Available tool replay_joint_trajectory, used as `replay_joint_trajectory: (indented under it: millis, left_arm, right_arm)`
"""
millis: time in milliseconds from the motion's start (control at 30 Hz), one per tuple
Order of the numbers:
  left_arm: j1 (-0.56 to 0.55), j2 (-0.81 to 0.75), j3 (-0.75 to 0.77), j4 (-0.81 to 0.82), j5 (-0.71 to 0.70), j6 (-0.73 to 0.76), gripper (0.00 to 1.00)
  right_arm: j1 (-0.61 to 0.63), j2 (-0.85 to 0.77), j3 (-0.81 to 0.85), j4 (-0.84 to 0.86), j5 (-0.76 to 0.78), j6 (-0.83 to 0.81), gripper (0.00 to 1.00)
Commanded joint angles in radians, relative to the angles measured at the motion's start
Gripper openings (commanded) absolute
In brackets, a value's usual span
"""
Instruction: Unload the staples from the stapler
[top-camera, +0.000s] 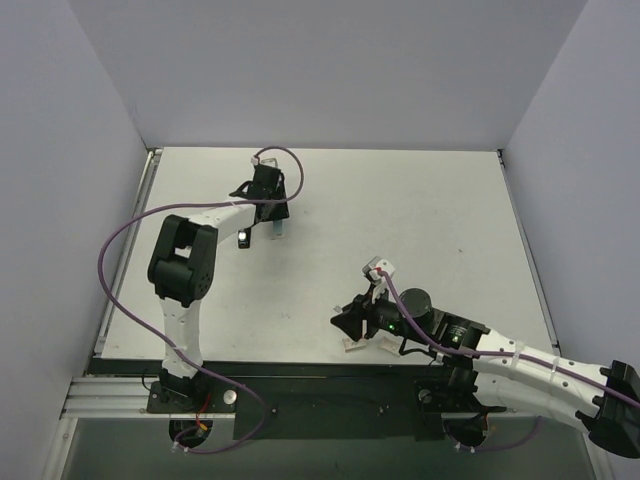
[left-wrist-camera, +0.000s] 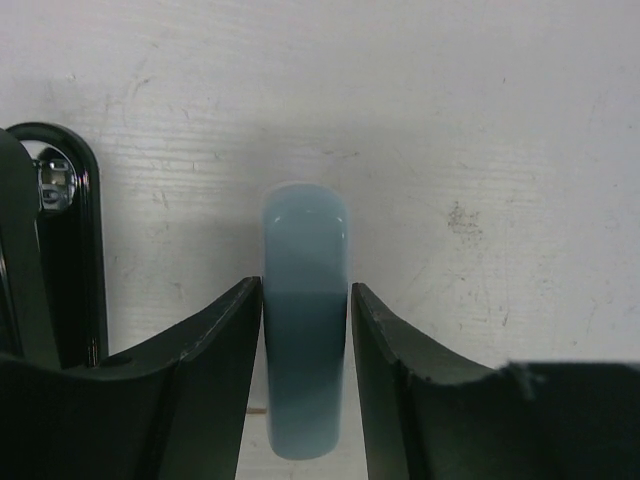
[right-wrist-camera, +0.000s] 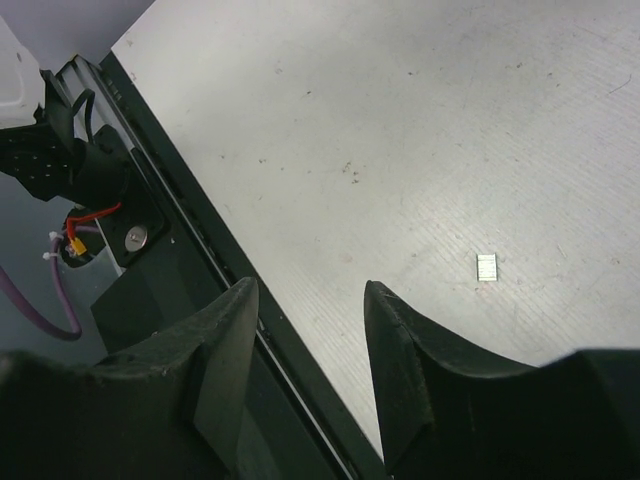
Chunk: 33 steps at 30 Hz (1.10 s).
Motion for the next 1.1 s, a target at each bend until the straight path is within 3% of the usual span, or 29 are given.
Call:
replay_joint_trajectory:
  millis: [0, 100, 133, 233, 267, 600, 1067]
  left_arm:
    - [-0.026, -0.054, -0.009, -0.089, -0.019, 0.014, 0.52]
    - [-0.048, -0.079, -0.004, -0.102, -0.069, 0.023, 0.55]
    - [-0.051, -0.083, -0.003, -0.107, -0.081, 0.026, 0.7]
    - [-0.077, -0.126, -0.004, -0.13, -0.153, 0.034, 0.73]
    - [-0.091, -0.139, -0.006, -0.133, -0.172, 0.037, 0.88]
    - [-0.198, -0.342, -0.065, -0.225, -0.296, 0.031, 0.89]
    - [-0.408, -0.714, -0.375, -0.182, -0.162, -0.069, 0.86]
  right_arm:
    - [0.008, -0.036, 0.02, 0.0, -0.003, 0.014, 0.43]
    - [0.013, -0.051, 0.019, -0.01, -0.002, 0.02, 0.47]
    - [0.011, -0.056, 0.02, -0.018, 0.0, 0.02, 0.47]
    - [0.014, -0.079, 0.031, -0.052, 0.008, 0.025, 0.51]
    - [0.014, -0.083, 0.037, -0.064, 0.011, 0.023, 0.51]
    - [0.013, -0.171, 0.088, -0.274, 0.09, 0.014, 0.59]
    - [0.011, -0.182, 0.157, -0.72, 0.342, 0.141, 0.6]
